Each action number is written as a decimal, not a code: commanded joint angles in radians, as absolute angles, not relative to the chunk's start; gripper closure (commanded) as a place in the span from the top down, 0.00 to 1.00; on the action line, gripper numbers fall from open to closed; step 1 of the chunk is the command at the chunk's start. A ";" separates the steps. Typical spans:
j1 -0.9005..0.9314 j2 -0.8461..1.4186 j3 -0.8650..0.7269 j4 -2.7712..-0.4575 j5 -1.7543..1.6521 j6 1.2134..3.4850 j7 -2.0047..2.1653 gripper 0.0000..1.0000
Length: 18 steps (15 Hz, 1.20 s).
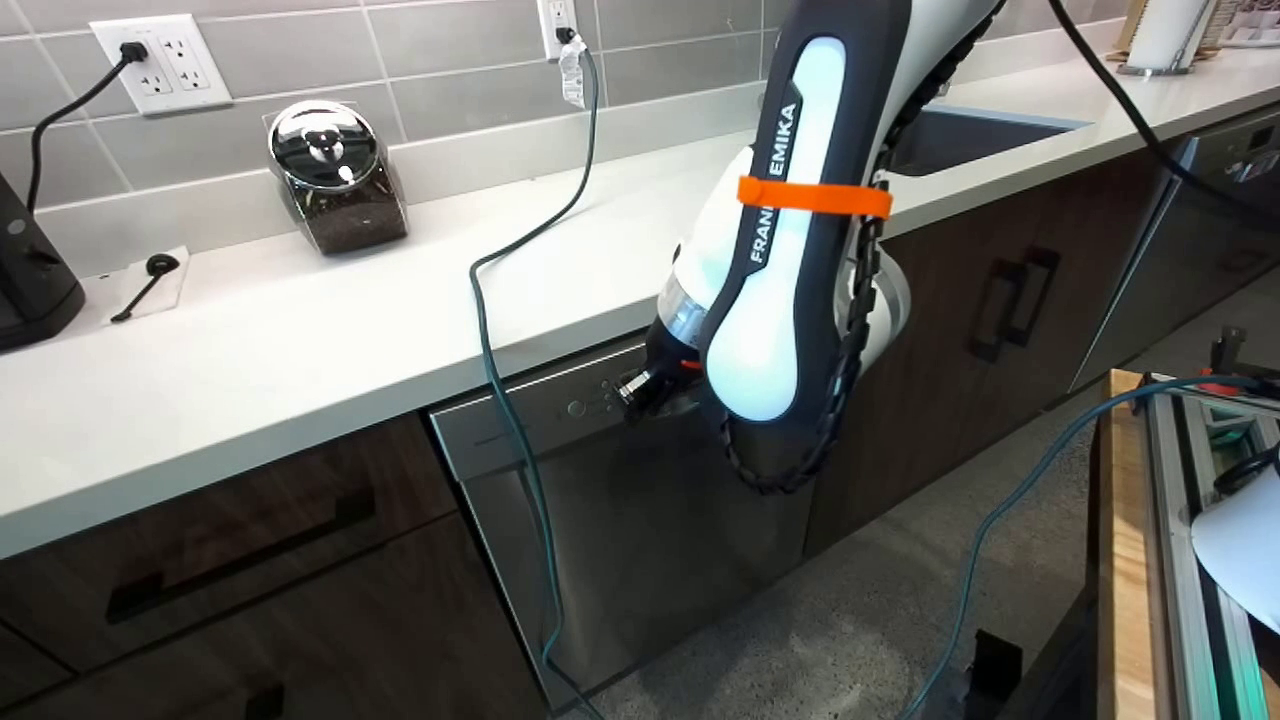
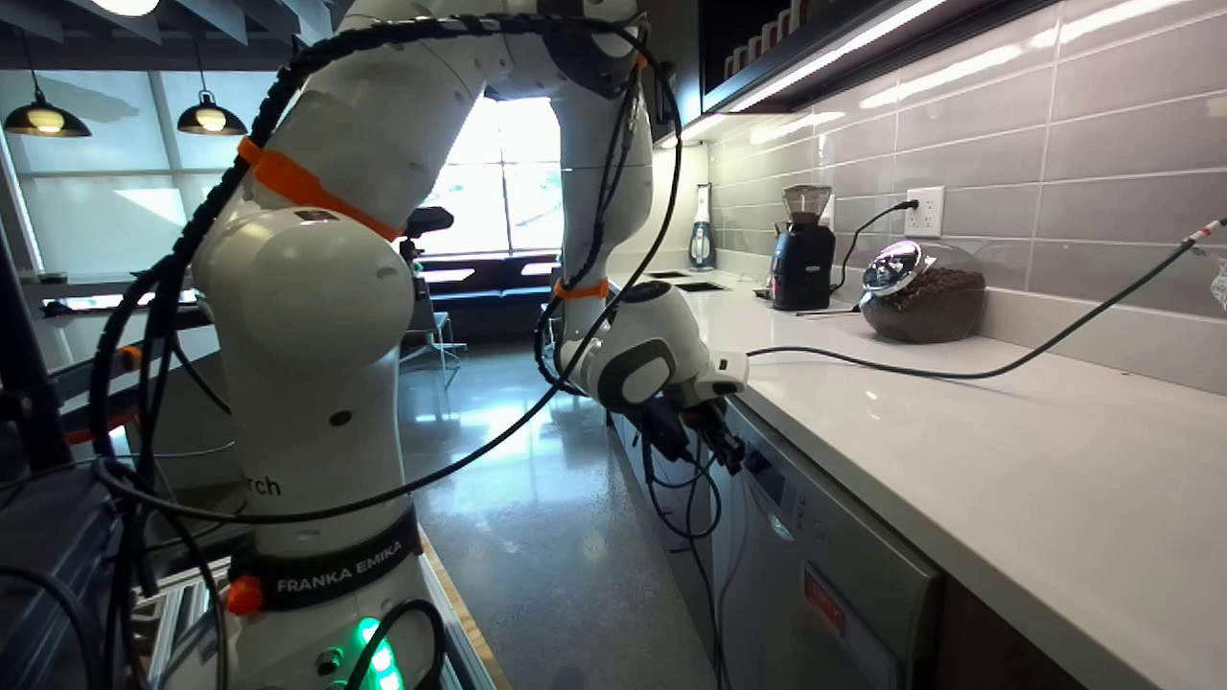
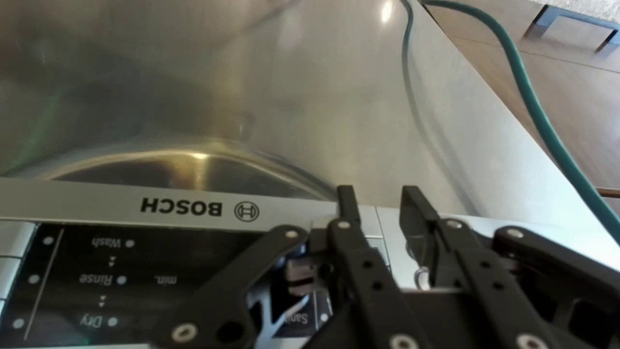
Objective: Press a button on the dishwasher.
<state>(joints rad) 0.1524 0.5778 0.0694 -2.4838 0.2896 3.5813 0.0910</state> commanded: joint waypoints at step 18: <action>0.213 0.180 0.004 -2.575 0.077 2.842 0.167 1.00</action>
<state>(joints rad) 0.2017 0.2510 0.0194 -2.5606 0.1520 2.9336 0.1034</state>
